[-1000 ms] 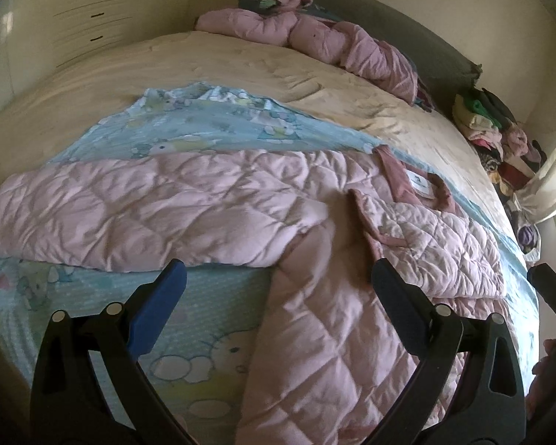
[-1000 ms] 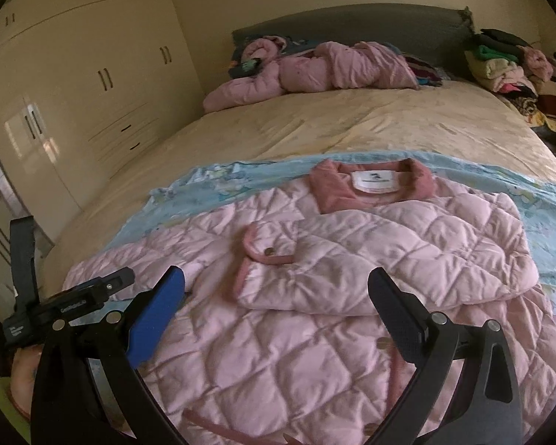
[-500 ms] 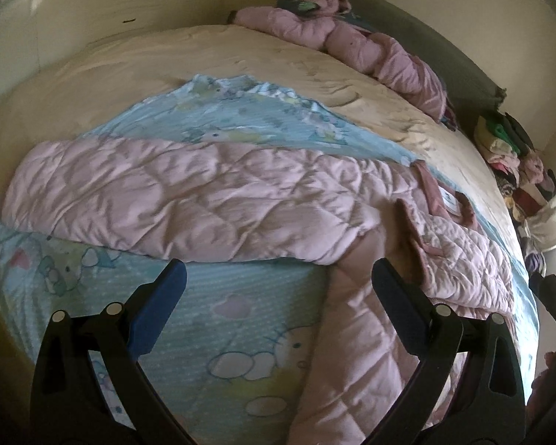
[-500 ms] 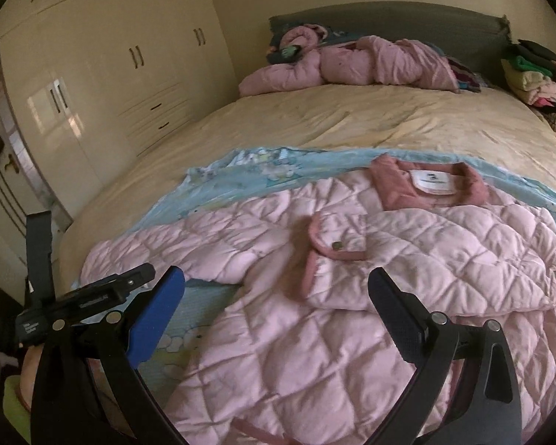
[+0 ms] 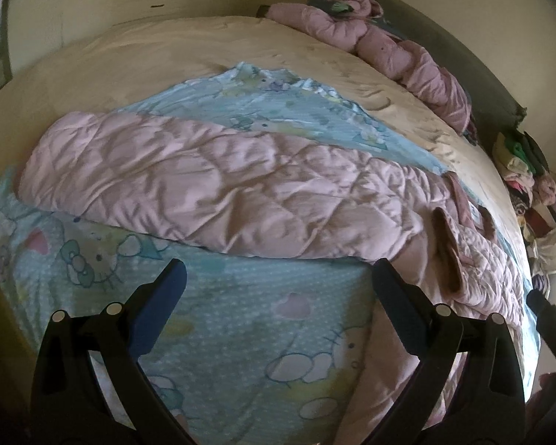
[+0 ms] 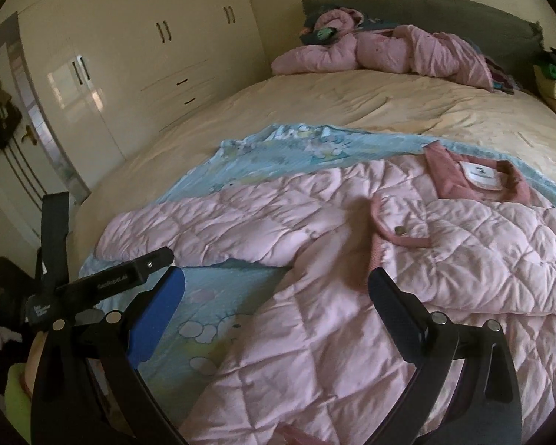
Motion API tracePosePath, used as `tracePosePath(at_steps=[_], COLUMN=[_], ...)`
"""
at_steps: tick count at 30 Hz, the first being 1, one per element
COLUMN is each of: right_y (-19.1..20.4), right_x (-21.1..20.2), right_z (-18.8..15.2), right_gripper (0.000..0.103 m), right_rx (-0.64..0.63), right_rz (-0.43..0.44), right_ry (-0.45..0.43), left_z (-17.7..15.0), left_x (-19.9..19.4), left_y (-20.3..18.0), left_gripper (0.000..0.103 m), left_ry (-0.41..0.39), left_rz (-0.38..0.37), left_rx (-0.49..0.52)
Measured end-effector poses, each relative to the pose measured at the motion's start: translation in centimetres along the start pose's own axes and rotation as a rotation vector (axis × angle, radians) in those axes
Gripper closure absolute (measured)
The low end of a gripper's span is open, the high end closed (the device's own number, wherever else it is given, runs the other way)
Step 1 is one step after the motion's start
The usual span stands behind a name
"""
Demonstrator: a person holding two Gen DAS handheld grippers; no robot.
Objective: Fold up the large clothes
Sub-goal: 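Release the trim with the left tool and move it to the other sleeve, then grasp the other sleeve cuff with the left tool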
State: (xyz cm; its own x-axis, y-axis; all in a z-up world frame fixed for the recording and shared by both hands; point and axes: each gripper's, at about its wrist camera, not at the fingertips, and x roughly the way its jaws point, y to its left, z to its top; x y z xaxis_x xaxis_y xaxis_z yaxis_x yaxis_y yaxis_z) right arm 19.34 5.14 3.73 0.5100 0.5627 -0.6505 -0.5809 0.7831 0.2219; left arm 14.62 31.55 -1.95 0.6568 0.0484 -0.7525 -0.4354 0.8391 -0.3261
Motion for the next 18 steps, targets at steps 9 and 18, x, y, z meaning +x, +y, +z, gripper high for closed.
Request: tracePosePath(at_steps=[9, 18], right_y=[-0.1, -2.3], right_x=[1.2, 1.5], right_z=[-0.3, -0.4], right_gripper=[0.004, 0.004], right_rx=[0.007, 0.05], right_rz=[-0.002, -0.035], right_ry=[0.024, 0.029], left_z=[0.5, 1.3], left_x=[1.3, 3.7], left_y=[4.8, 9.6], left_gripper=[0.01, 0.01], left_ry=[-0.006, 0.006], left_rz=[0.021, -0.018], left_rx=[-0.141, -0.31])
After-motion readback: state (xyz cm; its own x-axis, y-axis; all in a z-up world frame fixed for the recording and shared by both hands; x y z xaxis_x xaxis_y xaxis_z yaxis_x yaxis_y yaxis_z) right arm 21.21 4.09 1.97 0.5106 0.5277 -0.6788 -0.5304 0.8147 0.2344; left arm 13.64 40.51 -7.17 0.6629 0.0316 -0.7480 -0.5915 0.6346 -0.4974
